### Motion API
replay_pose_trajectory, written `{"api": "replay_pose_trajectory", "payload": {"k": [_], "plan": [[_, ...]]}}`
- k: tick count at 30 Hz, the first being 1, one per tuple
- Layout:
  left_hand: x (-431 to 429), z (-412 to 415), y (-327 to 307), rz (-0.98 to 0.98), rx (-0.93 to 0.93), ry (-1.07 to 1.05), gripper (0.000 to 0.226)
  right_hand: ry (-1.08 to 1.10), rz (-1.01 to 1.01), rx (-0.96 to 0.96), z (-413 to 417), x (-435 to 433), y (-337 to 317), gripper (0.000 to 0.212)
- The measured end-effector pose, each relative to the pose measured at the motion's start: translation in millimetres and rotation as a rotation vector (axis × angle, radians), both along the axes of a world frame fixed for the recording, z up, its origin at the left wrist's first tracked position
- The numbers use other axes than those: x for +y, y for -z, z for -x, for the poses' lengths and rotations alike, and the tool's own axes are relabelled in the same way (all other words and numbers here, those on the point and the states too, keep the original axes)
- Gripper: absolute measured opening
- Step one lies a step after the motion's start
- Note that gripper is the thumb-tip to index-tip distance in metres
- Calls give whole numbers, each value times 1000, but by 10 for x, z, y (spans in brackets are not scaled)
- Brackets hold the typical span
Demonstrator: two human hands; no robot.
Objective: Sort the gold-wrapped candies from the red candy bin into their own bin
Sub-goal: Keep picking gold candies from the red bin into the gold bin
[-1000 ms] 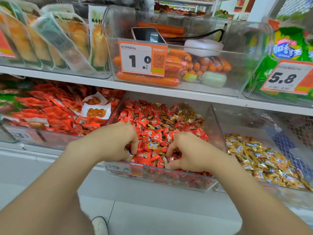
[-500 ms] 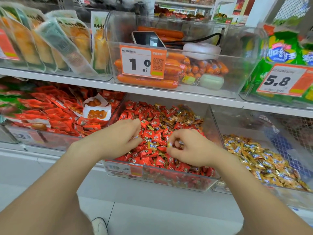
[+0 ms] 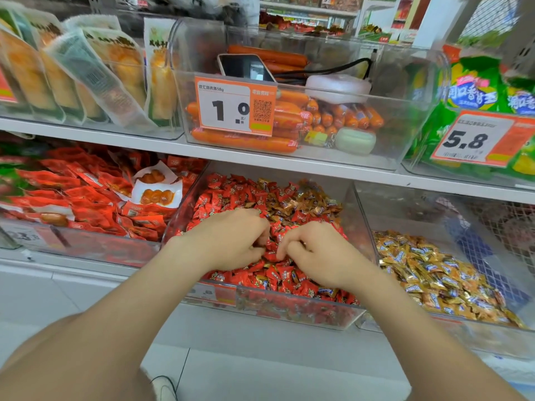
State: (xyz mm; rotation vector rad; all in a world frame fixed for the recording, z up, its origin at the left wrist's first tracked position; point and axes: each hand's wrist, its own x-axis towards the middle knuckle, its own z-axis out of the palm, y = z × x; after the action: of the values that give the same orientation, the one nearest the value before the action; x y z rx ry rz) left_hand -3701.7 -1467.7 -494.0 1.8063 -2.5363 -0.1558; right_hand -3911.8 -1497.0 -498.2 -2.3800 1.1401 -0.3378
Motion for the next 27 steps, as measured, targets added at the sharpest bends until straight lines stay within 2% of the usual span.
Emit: {"api": "replay_pose_trajectory", "payload": {"k": [4, 6, 10, 16, 20, 22, 24, 27], "plan": [[-17, -46, 30, -68, -82, -12, 50, -30, 146, 166, -152, 22, 118, 21], [-23, -62, 37, -94, -83, -21, 54, -5, 247, 201, -180, -18, 150, 15], [-40, -47, 79, -35, -76, -29, 41, -18, 172, 252, -165, -91, 148, 35], [-77, 12, 168, 17, -159, 8, 37, 51, 76, 165, -143, -102, 181, 12], [-79, -34, 229, 78, -144, 14, 27, 104, -35, 55, -43, -109, 101, 14], [-72, -58, 237, 100, -80, 2, 22, 158, -71, -3, -1, -100, 32, 23], [-35, -59, 157, 48, 79, -34, 15, 215, -70, -64, 34, -100, -19, 37], [50, -60, 2, 43, 290, -102, 17, 286, -20, -127, 50, -112, -42, 46]]}}
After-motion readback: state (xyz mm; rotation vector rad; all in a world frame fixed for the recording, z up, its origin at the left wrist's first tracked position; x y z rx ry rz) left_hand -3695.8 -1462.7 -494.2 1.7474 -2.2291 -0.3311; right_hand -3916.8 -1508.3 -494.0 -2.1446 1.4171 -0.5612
